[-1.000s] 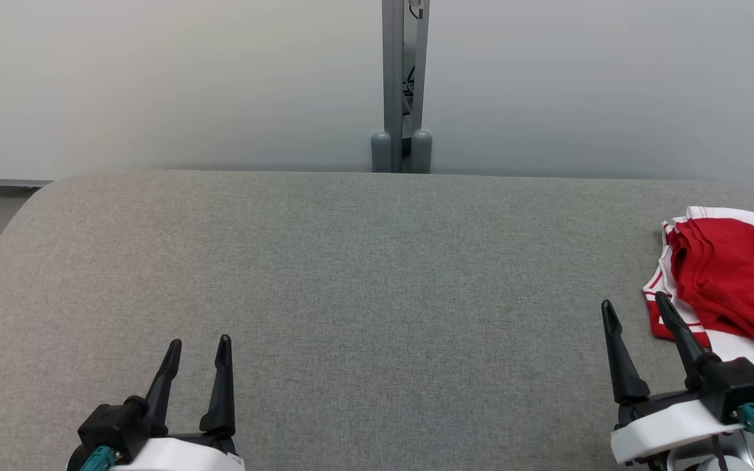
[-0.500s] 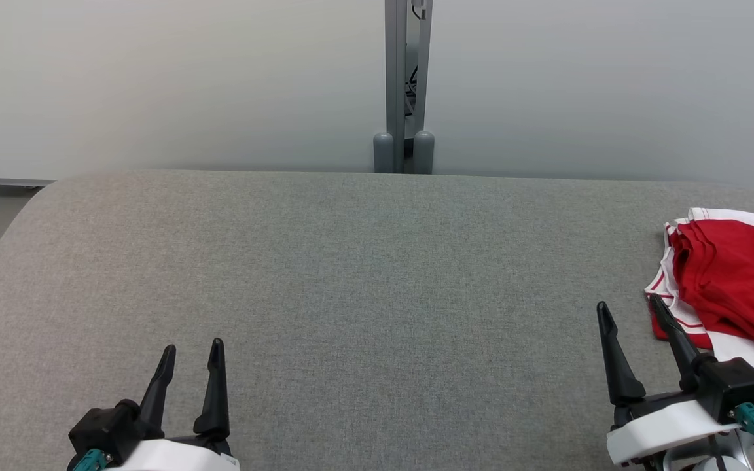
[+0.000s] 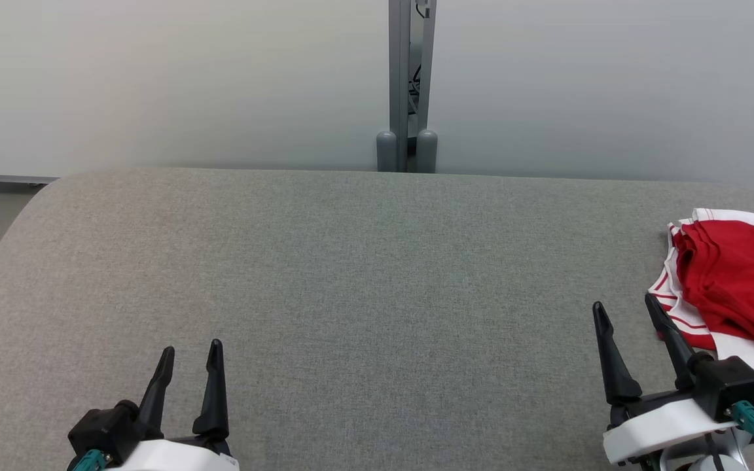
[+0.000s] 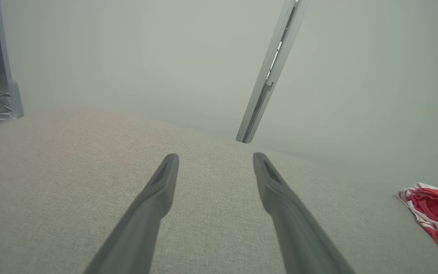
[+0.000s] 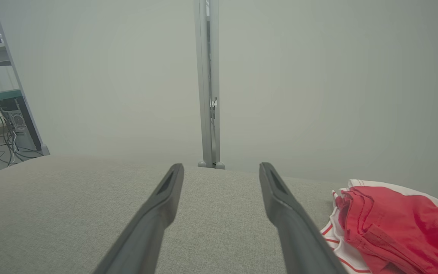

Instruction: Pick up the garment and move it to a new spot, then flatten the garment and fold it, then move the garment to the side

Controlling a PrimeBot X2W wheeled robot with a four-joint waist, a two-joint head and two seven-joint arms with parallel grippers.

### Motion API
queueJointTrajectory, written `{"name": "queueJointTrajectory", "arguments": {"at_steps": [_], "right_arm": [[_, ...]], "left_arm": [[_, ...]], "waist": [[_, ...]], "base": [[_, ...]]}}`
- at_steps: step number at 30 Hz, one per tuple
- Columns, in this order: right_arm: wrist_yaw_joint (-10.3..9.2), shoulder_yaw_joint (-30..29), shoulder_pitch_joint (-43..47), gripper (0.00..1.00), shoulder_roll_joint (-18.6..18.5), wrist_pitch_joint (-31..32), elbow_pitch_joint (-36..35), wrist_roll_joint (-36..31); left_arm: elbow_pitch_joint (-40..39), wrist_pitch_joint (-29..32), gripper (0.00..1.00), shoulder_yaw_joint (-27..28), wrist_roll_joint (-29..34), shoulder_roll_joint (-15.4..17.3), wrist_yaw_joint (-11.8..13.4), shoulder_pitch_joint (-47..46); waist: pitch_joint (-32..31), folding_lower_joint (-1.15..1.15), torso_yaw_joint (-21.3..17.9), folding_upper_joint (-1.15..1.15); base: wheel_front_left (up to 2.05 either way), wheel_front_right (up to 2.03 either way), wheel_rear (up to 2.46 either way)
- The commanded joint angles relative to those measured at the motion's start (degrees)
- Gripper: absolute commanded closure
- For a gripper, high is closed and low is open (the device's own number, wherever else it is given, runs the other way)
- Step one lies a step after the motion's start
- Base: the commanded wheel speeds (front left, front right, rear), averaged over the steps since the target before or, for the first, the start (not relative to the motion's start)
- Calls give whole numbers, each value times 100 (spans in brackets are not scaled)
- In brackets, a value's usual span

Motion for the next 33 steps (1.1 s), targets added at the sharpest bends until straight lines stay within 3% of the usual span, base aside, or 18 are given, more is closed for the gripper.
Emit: {"name": "queueJointTrajectory", "arguments": {"at_steps": [1,12,13,19,33], "right_arm": [[-2,11,2,0,-21,-31,22,-4],[-2,40,35,0,-21,-31,31,-42],[0,31,3,100,1,0,32,-40],[0,10,208,100,80,52,301,-10],[0,-495,157,100,61,618,227,1584]], "left_arm": [[-26,-14,0,26,-31,23,24,28],[-63,-14,0,-4,66,23,39,57],[-61,2,100,-19,67,-1,15,3],[196,42,100,-50,33,-35,13,151],[313,270,100,-167,-1341,-26,-101,-207]], "waist": [[-1,0,2,0],[-6,0,27,0],[-6,0,27,0],[-5,0,26,0],[17,0,-31,0]], "base": [[0,0,0],[0,0,0],[0,0,0],[0,0,0],[0,0,0]]}}
